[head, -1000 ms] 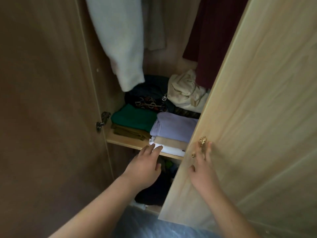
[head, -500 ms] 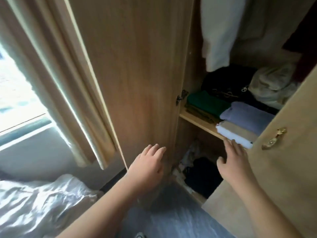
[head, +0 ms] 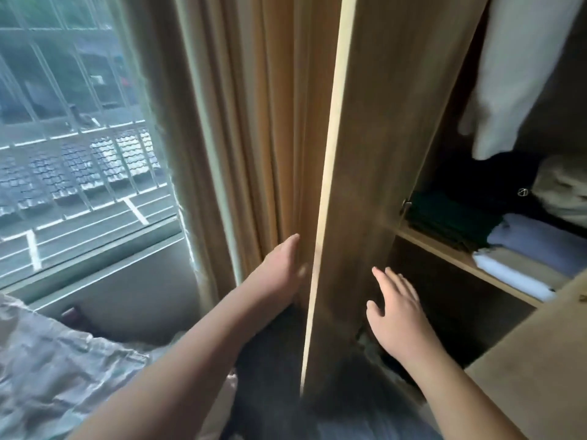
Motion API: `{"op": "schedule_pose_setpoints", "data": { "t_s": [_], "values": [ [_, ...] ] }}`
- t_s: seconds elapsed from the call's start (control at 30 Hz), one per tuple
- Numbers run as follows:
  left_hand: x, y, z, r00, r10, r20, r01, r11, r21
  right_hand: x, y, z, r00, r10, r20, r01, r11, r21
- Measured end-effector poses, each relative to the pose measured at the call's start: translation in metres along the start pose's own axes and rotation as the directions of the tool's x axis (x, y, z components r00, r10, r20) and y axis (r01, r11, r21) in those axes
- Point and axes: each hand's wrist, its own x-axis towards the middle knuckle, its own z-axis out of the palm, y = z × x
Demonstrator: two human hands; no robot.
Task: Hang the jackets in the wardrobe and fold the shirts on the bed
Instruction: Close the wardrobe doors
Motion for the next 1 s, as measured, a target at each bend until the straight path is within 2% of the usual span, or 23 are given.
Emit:
{"op": "schedule_pose_setpoints", "data": {
  "t_s": [0.13, 0.23, 0.4, 0.63, 0.7, 0.83, 1.0],
  "values": [
    [0.022, 0.013, -0.009, 0.978, 0.198, 0.062, -0.192, 0.977, -0.091, -0.015, -0.016, 0.002, 0.998, 0.056, -0.032, -0.055, 0.998, 0.031],
    [0.018, 0.016, 0.002, 0.978, 0.204, 0.052, -0.192, 0.966, -0.170, -0.026, -0.012, -0.004, 0.989, 0.110, -0.095, -0.105, 0.993, 0.053],
    [-0.005, 0.029, 0.025, 0.938, 0.348, 0.003, -0.334, 0.902, -0.275, -0.043, 0.009, -0.022, 0.970, 0.188, -0.152, -0.185, 0.982, 0.035],
    [-0.030, 0.084, 0.084, 0.844, 0.525, 0.108, -0.500, 0.844, -0.194, -0.061, 0.049, -0.050, 0.947, 0.224, -0.229, -0.211, 0.974, 0.081],
    [-0.029, 0.105, 0.100, 0.804, 0.579, 0.133, -0.568, 0.815, -0.114, -0.067, 0.069, -0.063, 0.935, 0.253, -0.250, -0.232, 0.966, 0.111],
    [-0.006, 0.156, 0.136, 0.694, 0.706, 0.141, -0.719, 0.690, 0.083, -0.076, 0.118, -0.101, 0.909, 0.263, -0.324, -0.226, 0.963, 0.148],
    [0.026, 0.237, 0.199, 0.650, 0.727, 0.221, -0.757, 0.646, 0.104, -0.065, 0.192, -0.161, 0.867, 0.198, -0.457, -0.178, 0.980, 0.087]
  ]
}}
